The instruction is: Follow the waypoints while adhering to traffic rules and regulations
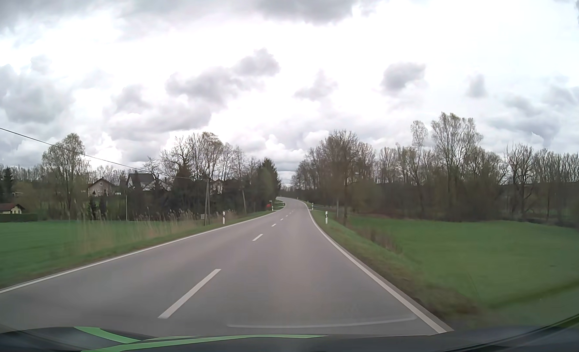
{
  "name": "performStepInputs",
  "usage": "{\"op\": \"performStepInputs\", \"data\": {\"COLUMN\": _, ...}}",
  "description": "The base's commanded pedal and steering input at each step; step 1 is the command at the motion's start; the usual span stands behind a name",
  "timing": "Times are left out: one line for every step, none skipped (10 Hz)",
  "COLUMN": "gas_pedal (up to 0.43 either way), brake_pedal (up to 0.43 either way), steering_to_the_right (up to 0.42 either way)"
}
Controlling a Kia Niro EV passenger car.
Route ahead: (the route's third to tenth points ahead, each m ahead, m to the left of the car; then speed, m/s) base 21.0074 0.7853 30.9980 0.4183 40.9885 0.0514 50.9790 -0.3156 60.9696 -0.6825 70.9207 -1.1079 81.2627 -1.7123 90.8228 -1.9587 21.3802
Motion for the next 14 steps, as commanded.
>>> {"op": "performStepInputs", "data": {"gas_pedal": 0.13, "brake_pedal": 0.0, "steering_to_the_right": 0.006}}
{"op": "performStepInputs", "data": {"gas_pedal": 0.13, "brake_pedal": 0.0, "steering_to_the_right": 0.004}}
{"op": "performStepInputs", "data": {"gas_pedal": 0.13, "brake_pedal": 0.0, "steering_to_the_right": 0.004}}
{"op": "performStepInputs", "data": {"gas_pedal": 0.13, "brake_pedal": 0.0, "steering_to_the_right": 0.004}}
{"op": "performStepInputs", "data": {"gas_pedal": 0.13, "brake_pedal": 0.0, "steering_to_the_right": 0.004}}
{"op": "performStepInputs", "data": {"gas_pedal": 0.13, "brake_pedal": 0.0, "steering_to_the_right": 0.004}}
{"op": "performStepInputs", "data": {"gas_pedal": 0.13, "brake_pedal": 0.0, "steering_to_the_right": 0.004}}
{"op": "performStepInputs", "data": {"gas_pedal": 0.13, "brake_pedal": 0.0, "steering_to_the_right": 0.004}}
{"op": "performStepInputs", "data": {"gas_pedal": 0.13, "brake_pedal": 0.0, "steering_to_the_right": 0.004}}
{"op": "performStepInputs", "data": {"gas_pedal": 0.13, "brake_pedal": 0.0, "steering_to_the_right": 0.004}}
{"op": "performStepInputs", "data": {"gas_pedal": 0.13, "brake_pedal": 0.0, "steering_to_the_right": 0.004}}
{"op": "performStepInputs", "data": {"gas_pedal": 0.13, "brake_pedal": 0.0, "steering_to_the_right": 0.004}}
{"op": "performStepInputs", "data": {"gas_pedal": 0.13, "brake_pedal": 0.0, "steering_to_the_right": 0.004}}
{"op": "performStepInputs", "data": {"gas_pedal": 0.13, "brake_pedal": 0.0, "steering_to_the_right": 0.005}}
